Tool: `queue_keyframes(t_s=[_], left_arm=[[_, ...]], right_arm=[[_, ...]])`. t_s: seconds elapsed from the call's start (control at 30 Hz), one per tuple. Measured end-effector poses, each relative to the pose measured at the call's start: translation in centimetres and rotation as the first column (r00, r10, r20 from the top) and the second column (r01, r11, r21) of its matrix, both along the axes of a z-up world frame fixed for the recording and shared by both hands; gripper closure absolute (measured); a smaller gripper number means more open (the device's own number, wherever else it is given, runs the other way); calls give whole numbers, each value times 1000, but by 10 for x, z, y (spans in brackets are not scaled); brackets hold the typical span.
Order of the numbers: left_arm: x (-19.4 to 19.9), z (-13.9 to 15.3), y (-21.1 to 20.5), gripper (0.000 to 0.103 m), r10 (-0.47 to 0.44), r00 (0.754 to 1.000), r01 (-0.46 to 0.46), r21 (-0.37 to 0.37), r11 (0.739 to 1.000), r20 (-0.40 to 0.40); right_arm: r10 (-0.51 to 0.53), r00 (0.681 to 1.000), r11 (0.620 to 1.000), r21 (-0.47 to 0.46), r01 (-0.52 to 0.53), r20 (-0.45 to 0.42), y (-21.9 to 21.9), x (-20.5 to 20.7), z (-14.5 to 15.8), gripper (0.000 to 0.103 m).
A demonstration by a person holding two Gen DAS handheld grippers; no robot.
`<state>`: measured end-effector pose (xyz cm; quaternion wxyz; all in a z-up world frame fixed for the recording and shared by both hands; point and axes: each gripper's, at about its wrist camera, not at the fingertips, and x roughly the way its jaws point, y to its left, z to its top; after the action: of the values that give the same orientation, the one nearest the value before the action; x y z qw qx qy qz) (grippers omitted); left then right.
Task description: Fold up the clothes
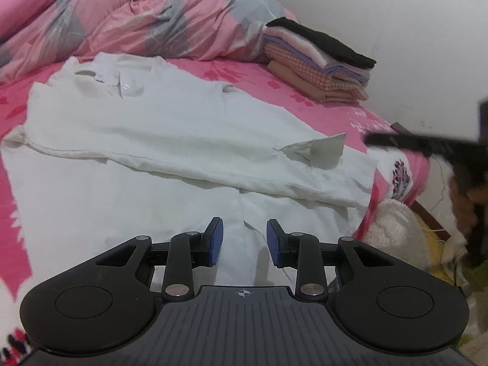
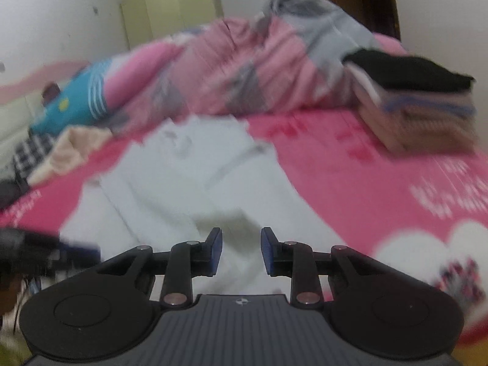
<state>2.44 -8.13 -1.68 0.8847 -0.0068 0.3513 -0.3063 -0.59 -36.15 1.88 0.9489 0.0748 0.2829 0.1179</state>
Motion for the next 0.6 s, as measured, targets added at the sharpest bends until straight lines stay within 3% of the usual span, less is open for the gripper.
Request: queue_keyframes(t_s=[0.1,0.13,0.17,0.4,0.6], left_arm=[[-9,7,6,72,14,1000,-15,19,1000,23],[-11,9,8,72,21,999,-22,25,999,27],[-14,11,12,72,29,999,-30,26,999,31],[-19,10,32,69,73,997,-73,16,997,7],[-22,9,54,69,123,992,-124,-20,992,-27]], right_arm=[[-5,1000,999,51,3,31,5,26,1,78],[-2,1000,998,65,1,21,4,31,-3,87],[11,1000,998,63,-12,9,5,35,-8,89],[89,989,984,-145,-105,-116,34,24,-53,90],[60,998,988,-144,-58,8,31,6,-12,89]])
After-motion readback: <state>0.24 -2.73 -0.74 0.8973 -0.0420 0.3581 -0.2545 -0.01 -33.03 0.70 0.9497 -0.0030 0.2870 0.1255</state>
